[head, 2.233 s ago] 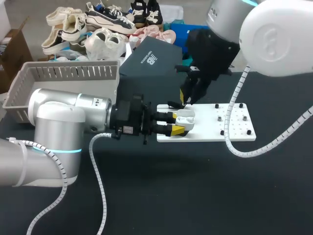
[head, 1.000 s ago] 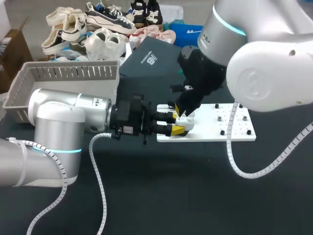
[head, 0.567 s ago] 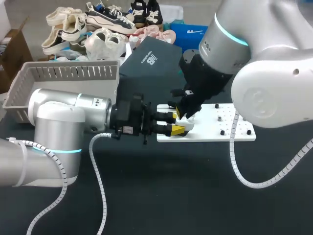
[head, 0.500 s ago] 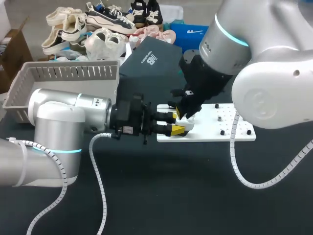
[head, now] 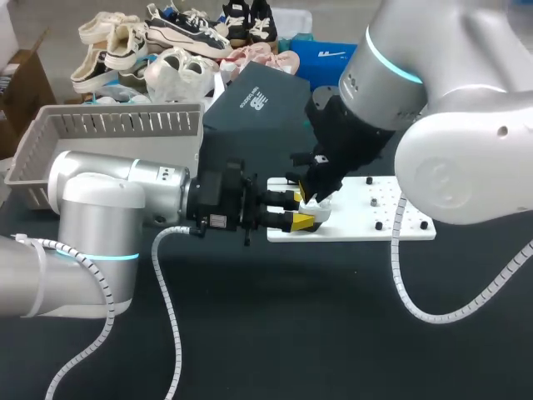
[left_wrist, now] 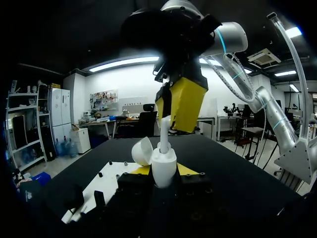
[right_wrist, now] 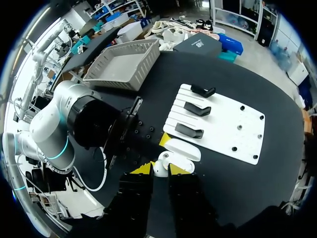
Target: Pick up each earbud case from the left stands, insert the matching earbuds, close the lid, and place the case in the box.
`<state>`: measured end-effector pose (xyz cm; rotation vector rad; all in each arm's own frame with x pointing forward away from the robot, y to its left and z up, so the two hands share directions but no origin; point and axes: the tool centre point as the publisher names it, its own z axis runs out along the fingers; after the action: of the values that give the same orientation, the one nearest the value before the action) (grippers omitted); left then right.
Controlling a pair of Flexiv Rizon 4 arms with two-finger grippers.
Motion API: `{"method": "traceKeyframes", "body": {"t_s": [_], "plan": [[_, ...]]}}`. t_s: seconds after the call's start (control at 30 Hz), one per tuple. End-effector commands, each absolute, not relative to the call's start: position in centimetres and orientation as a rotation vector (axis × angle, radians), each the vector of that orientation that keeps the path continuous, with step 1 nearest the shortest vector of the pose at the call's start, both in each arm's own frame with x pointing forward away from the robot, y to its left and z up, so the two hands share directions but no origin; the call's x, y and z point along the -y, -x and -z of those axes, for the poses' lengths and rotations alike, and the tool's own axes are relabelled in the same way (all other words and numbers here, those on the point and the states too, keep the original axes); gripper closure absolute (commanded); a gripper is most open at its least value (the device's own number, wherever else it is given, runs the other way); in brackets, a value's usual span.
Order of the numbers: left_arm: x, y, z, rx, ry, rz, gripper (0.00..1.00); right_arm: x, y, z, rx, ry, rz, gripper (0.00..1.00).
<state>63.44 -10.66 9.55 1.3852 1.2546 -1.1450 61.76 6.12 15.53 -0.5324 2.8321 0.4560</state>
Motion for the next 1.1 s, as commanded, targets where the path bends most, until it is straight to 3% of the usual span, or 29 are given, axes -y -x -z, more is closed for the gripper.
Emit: {"method": "traceKeyframes", "body": {"t_s": [0.03,1.1], "plan": [[10.61,-63.42,-9.48,-1.252,-1.383,1.144,1.0,-6.13,-61.75,-15.4,-2.827,0.526,-0.452,1.0],[10.61,-63.42,-9.48,-1.252,-1.383,1.144,1.0,-6.37,-62.21,-14.6,-2.84,0.507,-0.409,1.0]]}}
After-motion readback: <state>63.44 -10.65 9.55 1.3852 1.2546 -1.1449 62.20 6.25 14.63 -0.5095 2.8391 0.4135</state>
